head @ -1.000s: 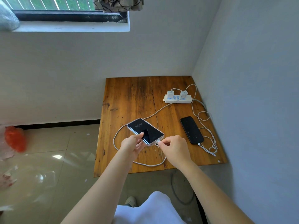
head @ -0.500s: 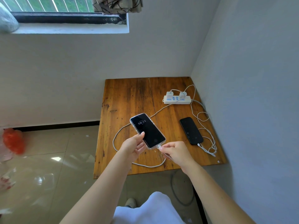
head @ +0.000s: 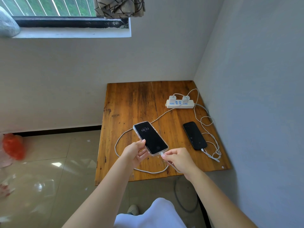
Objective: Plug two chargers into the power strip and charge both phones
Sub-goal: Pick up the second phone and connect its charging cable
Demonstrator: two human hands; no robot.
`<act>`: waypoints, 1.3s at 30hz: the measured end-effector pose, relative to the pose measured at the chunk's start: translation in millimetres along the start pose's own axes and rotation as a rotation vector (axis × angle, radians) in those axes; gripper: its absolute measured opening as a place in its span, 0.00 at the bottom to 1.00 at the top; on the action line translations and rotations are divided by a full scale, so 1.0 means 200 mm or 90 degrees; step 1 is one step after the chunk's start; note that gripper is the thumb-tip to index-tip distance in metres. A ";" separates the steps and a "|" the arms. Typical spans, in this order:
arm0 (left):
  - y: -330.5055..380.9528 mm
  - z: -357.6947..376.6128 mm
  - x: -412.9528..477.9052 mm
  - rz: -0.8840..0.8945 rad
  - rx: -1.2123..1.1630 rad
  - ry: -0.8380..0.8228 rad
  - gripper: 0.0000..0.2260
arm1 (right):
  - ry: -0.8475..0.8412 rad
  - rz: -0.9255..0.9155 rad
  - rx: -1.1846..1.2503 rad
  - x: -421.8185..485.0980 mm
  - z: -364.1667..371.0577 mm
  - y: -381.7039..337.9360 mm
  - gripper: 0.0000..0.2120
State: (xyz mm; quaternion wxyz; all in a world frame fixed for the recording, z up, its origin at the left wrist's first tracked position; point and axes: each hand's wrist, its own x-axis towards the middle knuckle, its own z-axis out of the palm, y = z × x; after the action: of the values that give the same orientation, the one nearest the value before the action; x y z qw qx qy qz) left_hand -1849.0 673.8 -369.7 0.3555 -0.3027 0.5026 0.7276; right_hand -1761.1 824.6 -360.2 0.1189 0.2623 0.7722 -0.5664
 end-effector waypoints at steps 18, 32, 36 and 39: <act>0.01 0.02 0.05 0.009 0.017 -0.001 0.14 | -0.005 0.010 0.007 0.05 -0.01 0.01 0.04; 0.01 0.01 0.09 0.009 0.015 -0.009 0.12 | -0.004 0.009 0.006 0.06 -0.02 0.02 0.04; 0.02 0.01 0.09 0.008 0.013 -0.012 0.12 | -0.004 0.006 0.002 0.07 -0.02 0.01 0.05; 0.02 0.02 0.08 0.009 0.015 -0.010 0.12 | -0.004 0.001 -0.008 0.07 -0.02 0.01 0.06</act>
State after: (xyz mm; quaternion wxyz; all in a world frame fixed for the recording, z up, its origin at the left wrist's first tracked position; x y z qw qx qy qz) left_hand -1862.0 679.0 -378.9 0.3577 -0.2891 0.5102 0.7268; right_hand -1771.2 833.2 -367.9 0.1238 0.2603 0.7751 -0.5623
